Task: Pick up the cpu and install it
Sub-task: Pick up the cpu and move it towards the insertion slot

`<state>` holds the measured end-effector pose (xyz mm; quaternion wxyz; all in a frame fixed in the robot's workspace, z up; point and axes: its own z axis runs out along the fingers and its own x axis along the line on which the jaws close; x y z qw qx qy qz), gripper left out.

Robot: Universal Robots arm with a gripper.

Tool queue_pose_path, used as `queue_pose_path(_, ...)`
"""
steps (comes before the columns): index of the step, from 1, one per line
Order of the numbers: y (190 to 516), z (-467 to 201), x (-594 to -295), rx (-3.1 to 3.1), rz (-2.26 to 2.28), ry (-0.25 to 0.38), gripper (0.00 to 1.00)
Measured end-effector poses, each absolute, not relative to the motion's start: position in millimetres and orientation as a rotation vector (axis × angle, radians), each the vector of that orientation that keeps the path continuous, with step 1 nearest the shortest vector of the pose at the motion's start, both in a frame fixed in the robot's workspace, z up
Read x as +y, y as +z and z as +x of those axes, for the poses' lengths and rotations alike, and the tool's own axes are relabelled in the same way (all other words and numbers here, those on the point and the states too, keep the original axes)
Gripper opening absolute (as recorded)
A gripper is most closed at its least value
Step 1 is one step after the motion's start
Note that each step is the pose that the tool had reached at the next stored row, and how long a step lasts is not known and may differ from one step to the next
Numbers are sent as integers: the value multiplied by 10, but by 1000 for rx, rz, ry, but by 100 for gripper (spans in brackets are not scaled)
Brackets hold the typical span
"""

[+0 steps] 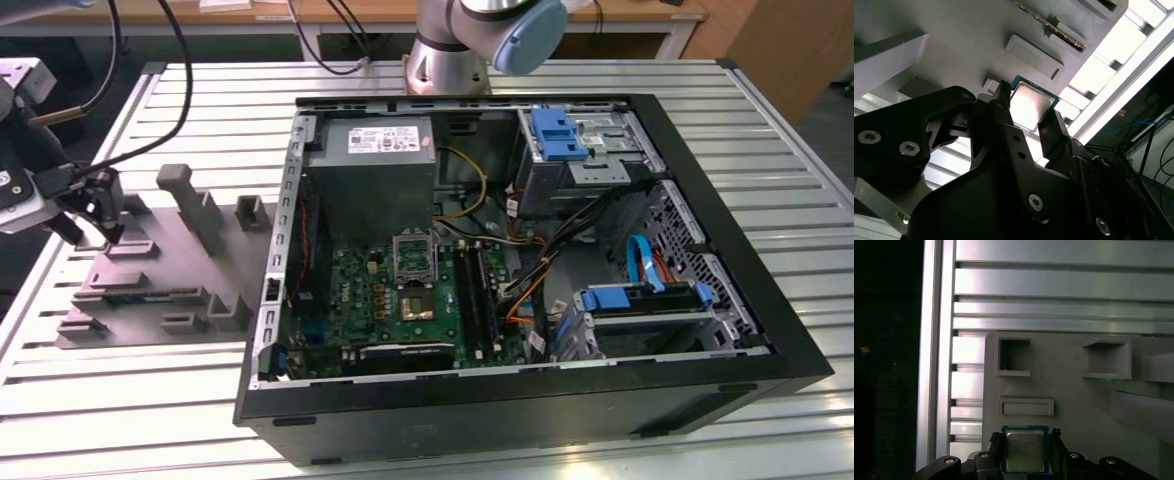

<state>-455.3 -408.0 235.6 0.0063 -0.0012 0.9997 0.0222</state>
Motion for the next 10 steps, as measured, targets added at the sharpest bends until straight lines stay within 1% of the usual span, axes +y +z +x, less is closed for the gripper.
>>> queue_pose_path(10, 2375, -4553, -4080, 3128, -4, 69, 47)
